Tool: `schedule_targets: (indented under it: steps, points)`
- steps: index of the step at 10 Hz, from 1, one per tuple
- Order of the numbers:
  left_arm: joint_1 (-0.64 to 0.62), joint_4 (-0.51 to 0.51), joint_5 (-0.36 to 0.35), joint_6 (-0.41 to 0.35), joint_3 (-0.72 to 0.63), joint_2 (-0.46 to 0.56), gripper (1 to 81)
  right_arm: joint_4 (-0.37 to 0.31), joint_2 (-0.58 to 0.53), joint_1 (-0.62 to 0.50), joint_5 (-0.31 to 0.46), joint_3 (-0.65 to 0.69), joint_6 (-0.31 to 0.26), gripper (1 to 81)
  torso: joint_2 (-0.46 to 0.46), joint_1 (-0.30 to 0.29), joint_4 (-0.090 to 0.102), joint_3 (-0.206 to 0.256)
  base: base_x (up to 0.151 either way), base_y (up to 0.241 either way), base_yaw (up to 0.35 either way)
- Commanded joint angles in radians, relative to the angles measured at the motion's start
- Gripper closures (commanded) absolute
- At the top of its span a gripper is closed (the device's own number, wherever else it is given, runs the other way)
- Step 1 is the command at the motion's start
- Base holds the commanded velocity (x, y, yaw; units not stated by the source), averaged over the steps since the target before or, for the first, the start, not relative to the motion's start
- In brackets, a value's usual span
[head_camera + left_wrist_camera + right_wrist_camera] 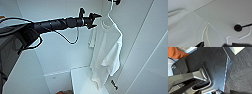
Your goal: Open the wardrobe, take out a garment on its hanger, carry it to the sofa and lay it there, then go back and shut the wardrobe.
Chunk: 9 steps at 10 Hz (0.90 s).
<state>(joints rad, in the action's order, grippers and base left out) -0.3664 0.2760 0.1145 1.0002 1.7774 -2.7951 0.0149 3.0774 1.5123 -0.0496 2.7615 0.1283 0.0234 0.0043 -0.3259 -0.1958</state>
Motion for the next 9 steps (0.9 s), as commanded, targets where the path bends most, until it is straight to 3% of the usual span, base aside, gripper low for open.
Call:
schedule_targets:
  steps: [1,3,4,7,9]
  points:
    - [-0.202,0.008,-0.006,0.009,0.008,-0.014,1.0,-0.012,-0.004,-0.025,0.065,-0.004,0.001,1.0,0.0,0.0,0.003,0.0,0.0,0.0,0.0]
    - [-0.203,0.005,-0.012,0.02,0.033,-0.029,1.0,-0.012,-0.004,-0.023,0.066,-0.002,0.001,1.0,0.0,0.0,-0.043,0.0,0.0,0.0,0.0]
    - [-0.203,0.005,-0.016,0.021,0.054,-0.04,1.0,-0.012,-0.004,-0.022,0.065,-0.004,0.001,1.0,0.0,0.0,-0.049,0.0,0.0,0.0,0.0]
    - [-0.203,0.006,-0.11,0.024,0.125,-0.104,1.0,-0.012,0.002,-0.017,0.066,0.001,0.001,1.0,0.0,0.0,-0.049,0.0,0.0,0.0,0.0]
    - [-0.203,0.005,-0.105,0.024,0.183,-0.164,1.0,-0.012,0.003,-0.011,0.065,0.003,0.001,1.0,0.0,0.0,-0.049,0.0,0.0,0.0,0.0]
